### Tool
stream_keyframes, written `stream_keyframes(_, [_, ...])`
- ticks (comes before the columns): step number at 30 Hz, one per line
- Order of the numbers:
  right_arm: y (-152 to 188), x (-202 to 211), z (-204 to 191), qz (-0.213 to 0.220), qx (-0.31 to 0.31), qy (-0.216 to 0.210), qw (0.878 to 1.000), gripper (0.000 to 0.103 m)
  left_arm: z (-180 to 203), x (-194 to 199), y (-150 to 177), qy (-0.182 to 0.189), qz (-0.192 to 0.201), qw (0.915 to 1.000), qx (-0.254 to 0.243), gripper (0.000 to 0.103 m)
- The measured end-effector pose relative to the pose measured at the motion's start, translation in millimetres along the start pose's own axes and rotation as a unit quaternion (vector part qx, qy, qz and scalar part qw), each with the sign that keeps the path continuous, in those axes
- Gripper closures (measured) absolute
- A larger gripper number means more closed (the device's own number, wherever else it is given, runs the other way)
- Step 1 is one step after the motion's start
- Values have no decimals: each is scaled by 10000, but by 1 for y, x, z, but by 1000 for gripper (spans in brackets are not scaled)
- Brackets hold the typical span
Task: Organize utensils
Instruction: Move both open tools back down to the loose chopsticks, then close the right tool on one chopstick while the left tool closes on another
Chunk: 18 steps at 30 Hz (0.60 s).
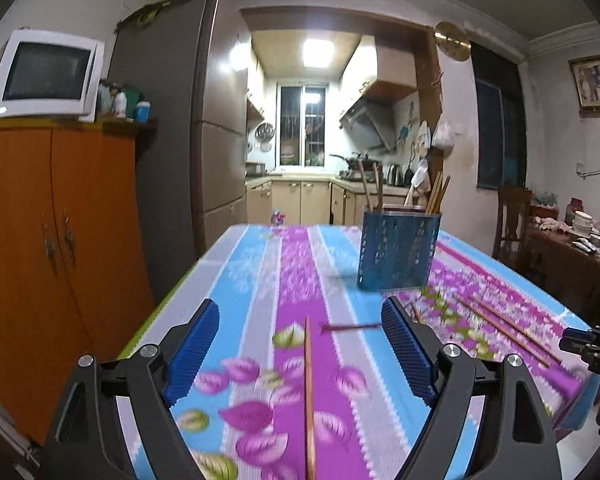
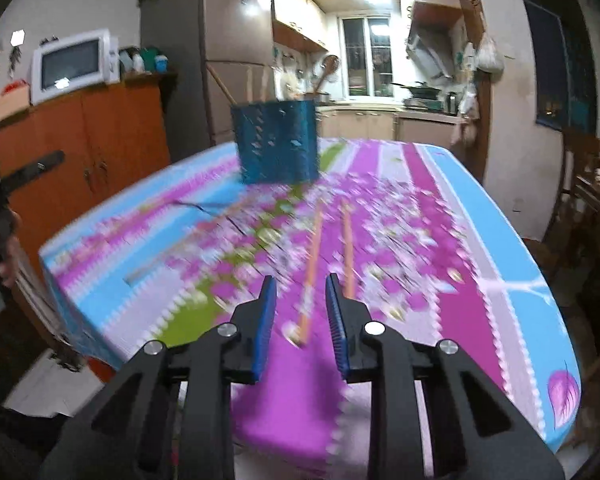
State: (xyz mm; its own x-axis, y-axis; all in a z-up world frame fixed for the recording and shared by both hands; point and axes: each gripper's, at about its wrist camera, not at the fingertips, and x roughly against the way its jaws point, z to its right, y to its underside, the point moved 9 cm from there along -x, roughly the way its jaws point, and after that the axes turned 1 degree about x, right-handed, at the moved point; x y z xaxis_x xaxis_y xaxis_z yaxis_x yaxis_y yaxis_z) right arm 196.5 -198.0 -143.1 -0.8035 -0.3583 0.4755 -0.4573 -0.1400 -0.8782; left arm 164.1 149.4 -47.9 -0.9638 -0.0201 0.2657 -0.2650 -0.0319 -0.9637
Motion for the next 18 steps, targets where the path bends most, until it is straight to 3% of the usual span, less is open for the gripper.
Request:
stream_keyframes(5, [25, -8, 10, -233, -70, 192, 9995, 87, 2, 7, 17, -17, -38, 10000, -87, 19])
stream_keyframes(18, [33, -10, 17, -189, -115, 242, 9995, 89, -13, 12, 59, -153, -301, 9994, 14, 20])
